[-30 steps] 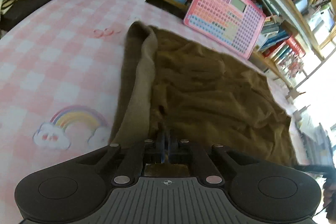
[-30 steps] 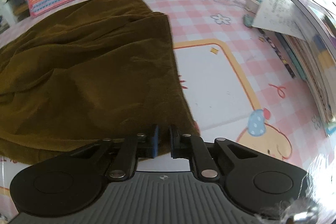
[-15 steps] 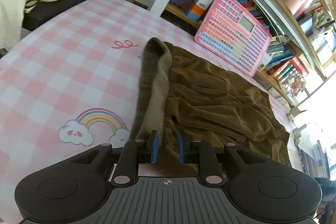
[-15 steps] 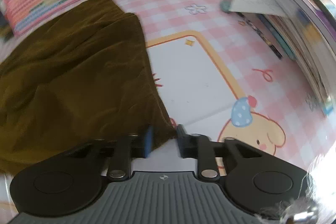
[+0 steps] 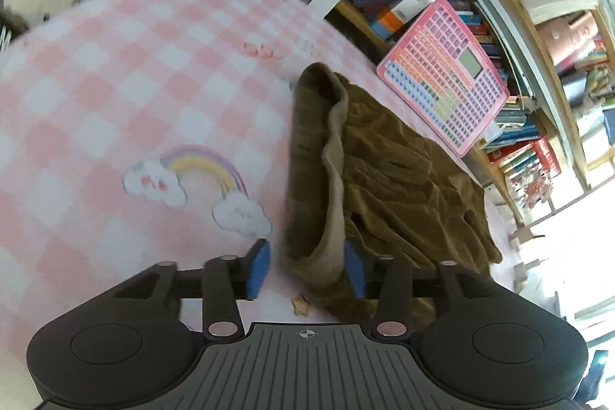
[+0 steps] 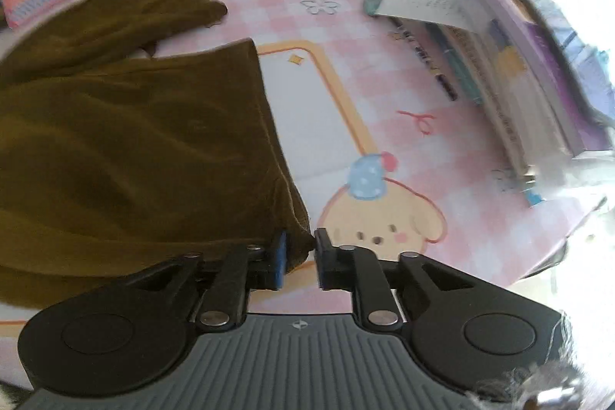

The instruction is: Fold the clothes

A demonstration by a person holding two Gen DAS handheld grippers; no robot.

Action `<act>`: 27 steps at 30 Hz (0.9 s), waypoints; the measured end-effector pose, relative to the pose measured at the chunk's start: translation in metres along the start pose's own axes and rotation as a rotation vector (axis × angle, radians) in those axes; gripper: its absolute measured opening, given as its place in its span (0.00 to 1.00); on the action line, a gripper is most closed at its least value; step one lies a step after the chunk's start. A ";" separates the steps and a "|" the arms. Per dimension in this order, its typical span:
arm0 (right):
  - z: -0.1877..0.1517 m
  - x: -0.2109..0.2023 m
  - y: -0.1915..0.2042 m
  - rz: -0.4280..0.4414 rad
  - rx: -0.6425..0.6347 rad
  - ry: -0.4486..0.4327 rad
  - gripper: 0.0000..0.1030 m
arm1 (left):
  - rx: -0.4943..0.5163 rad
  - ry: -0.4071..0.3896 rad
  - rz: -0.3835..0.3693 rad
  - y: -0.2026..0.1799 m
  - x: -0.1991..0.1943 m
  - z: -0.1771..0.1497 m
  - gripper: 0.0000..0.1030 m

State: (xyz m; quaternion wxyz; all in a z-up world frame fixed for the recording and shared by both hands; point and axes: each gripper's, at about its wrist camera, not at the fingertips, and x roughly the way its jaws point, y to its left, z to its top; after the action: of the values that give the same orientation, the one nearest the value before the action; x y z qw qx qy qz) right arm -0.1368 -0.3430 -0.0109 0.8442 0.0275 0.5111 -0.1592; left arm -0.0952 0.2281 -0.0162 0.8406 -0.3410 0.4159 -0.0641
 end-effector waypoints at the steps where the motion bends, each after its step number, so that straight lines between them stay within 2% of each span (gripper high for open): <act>1: 0.000 -0.003 0.003 -0.013 -0.007 -0.026 0.25 | -0.018 0.004 -0.009 0.000 0.000 -0.001 0.50; 4: 0.006 -0.011 0.012 0.005 -0.028 -0.079 0.26 | -0.083 0.021 -0.049 0.001 0.005 -0.004 0.50; 6: 0.008 -0.014 0.020 0.025 -0.060 -0.097 0.26 | -0.130 0.026 -0.044 0.002 0.012 -0.005 0.50; 11: 0.005 -0.008 0.038 0.051 -0.088 -0.085 0.26 | -0.275 0.010 -0.046 0.007 0.028 -0.008 0.47; 13: 0.001 -0.003 0.042 0.054 -0.096 -0.077 0.26 | -0.307 0.006 -0.060 0.007 0.032 -0.008 0.42; 14: 0.000 -0.001 0.044 0.057 -0.096 -0.067 0.26 | -0.313 0.011 -0.069 0.007 0.035 -0.008 0.32; 17: -0.005 0.005 0.049 0.064 -0.098 -0.044 0.26 | -0.306 -0.007 -0.097 0.004 0.035 -0.007 0.12; 18: -0.006 0.006 0.051 0.067 -0.100 -0.041 0.26 | -0.286 -0.030 -0.099 0.002 0.032 -0.006 0.10; 21: -0.009 0.008 0.055 0.087 -0.104 -0.031 0.26 | -0.181 -0.125 -0.085 -0.009 0.012 0.002 0.09; 23: -0.010 0.006 0.061 0.120 -0.115 -0.025 0.26 | -0.155 -0.167 -0.063 -0.005 0.002 0.010 0.09; 25: -0.013 0.004 0.068 0.153 -0.135 -0.019 0.27 | -0.156 -0.177 -0.014 0.011 -0.003 0.016 0.09; 27: -0.016 0.003 0.072 0.182 -0.146 -0.014 0.29 | -0.169 -0.147 0.045 0.027 -0.002 0.014 0.09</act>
State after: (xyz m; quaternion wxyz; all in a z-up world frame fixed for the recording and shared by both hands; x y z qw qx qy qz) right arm -0.1280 -0.2718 -0.0298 0.8585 0.0110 0.5107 -0.0444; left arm -0.0911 0.2571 -0.0259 0.8383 -0.4050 0.3648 0.0155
